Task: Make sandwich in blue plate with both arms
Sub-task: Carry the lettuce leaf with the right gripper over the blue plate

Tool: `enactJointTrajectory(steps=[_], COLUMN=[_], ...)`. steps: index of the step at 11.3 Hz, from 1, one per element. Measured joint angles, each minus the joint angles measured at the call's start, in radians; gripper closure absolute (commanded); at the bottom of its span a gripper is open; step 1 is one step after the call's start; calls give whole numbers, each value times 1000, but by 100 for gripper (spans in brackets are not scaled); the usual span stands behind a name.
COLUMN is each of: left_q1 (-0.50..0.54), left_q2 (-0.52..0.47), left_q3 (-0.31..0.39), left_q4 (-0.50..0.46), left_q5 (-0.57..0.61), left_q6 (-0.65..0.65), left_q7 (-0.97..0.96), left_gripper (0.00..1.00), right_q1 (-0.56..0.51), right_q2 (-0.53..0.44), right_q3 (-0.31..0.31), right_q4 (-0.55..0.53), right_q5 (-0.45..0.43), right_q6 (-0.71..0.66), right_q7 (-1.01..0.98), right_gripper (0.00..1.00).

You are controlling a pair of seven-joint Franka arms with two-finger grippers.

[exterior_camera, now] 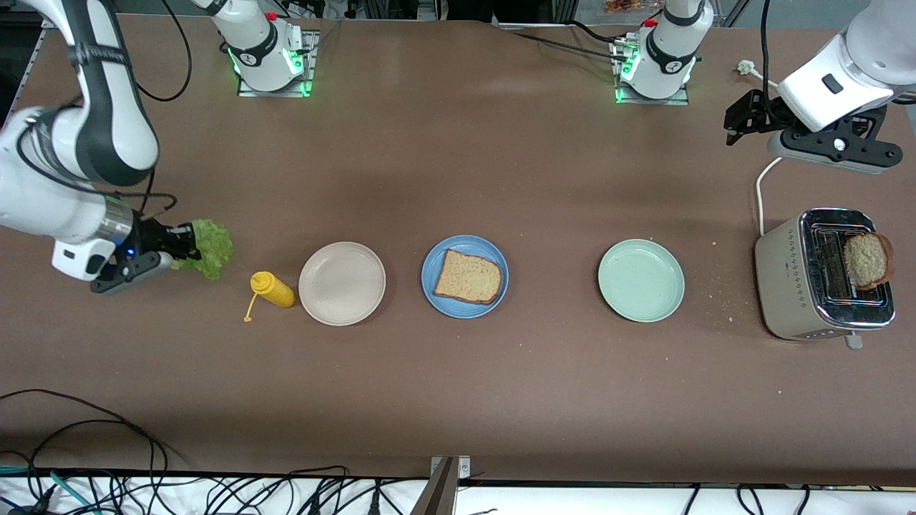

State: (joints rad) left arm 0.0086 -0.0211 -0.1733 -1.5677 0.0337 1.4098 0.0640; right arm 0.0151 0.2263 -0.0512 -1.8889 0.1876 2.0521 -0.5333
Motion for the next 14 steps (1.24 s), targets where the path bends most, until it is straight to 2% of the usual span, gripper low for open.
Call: enactJointTrajectory(steps=[3, 6, 10, 14], left_q1=[0, 1, 4, 5], left_q2=[0, 0, 0, 0], left_q3=[1, 2, 3, 3], left_q4=[0, 0, 0, 0], left_q5=[0, 0, 0, 0], left_q6=[0, 0, 0, 0], left_q7=[0, 0, 0, 0], left_gripper=[0, 0, 0, 0], right_q1=[39, 202, 415, 581], right_q2=[-52, -28, 152, 351], right_q3=[2, -6, -45, -54], right_q4=[38, 95, 275, 491], right_q5=[0, 0, 1, 1], right_q6=[-85, -95, -89, -81], right_q7=[108, 346, 642, 973], right_gripper=[100, 100, 100, 100])
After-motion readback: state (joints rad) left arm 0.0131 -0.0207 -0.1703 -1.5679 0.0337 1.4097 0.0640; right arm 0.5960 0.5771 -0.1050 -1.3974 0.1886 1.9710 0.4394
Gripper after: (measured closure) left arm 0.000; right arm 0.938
